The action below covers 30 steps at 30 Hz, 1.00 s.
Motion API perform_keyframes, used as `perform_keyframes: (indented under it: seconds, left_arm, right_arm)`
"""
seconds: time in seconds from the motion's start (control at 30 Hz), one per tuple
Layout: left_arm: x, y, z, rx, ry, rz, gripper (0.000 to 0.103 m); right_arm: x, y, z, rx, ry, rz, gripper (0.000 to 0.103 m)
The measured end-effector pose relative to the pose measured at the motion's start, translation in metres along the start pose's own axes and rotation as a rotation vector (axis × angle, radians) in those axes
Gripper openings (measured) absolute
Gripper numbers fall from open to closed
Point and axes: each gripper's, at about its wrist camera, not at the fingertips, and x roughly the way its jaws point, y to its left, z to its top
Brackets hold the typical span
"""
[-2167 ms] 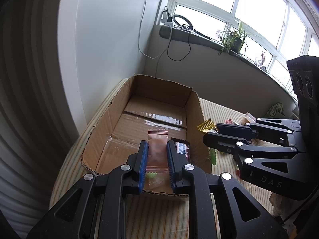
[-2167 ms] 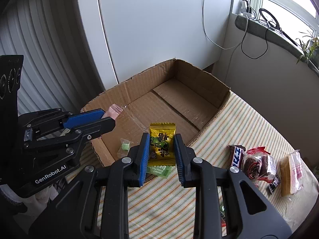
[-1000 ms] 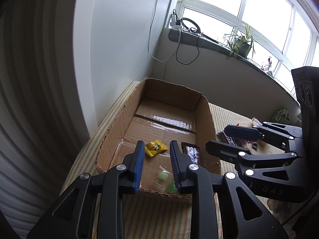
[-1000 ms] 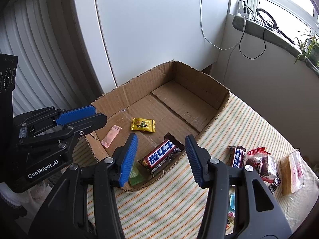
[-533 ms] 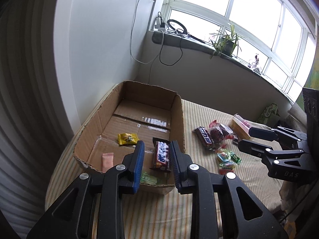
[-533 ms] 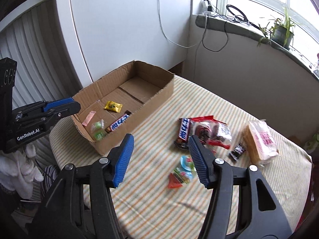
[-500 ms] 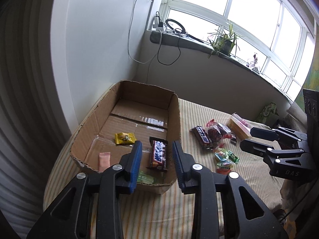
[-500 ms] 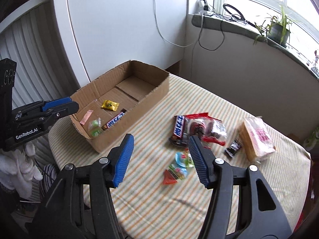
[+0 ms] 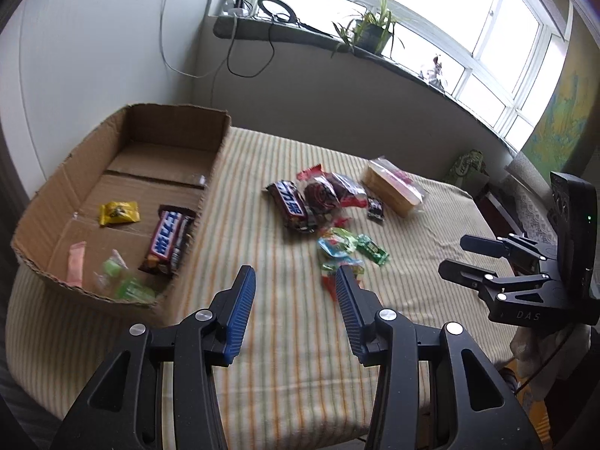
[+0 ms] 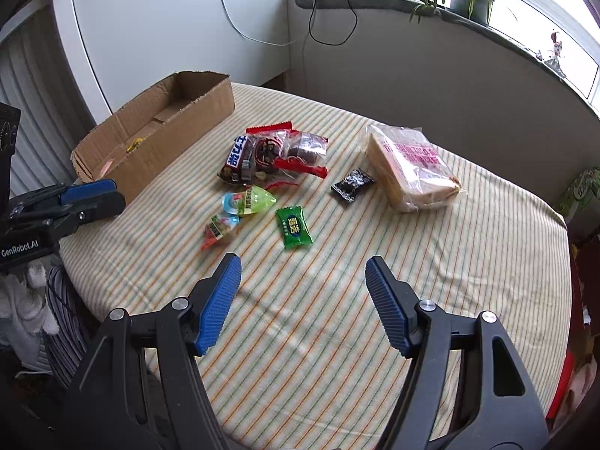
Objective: Organize snacks
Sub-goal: 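Move both open tools back over the remaining snacks, then grasp the red-bottomed candy bag with the left tool while the right tool grasps the green packet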
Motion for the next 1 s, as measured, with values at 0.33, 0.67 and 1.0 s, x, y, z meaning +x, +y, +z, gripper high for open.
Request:
perform_keyframes:
  seconds: [0.33,0.67,1.0]
  left_arm:
    - [0.050,-0.027,-0.006,0.016,0.095,-0.024,0.047]
    - [0.080,-0.028,-0.002,0.002,0.153,-0.042,0.047]
    - [0.087,-0.031,-0.001,0.022,0.154,-0.043,0.046]
  right_arm:
    - [0.048,0.004,0.008,-0.052,0.061,0.063,0.068]
    - [0.080,-0.003,0.016,-0.075,0.106,0.084,0.059]
    - [0.095,0.012,0.027,-0.131,0.111,0.064,0.039]
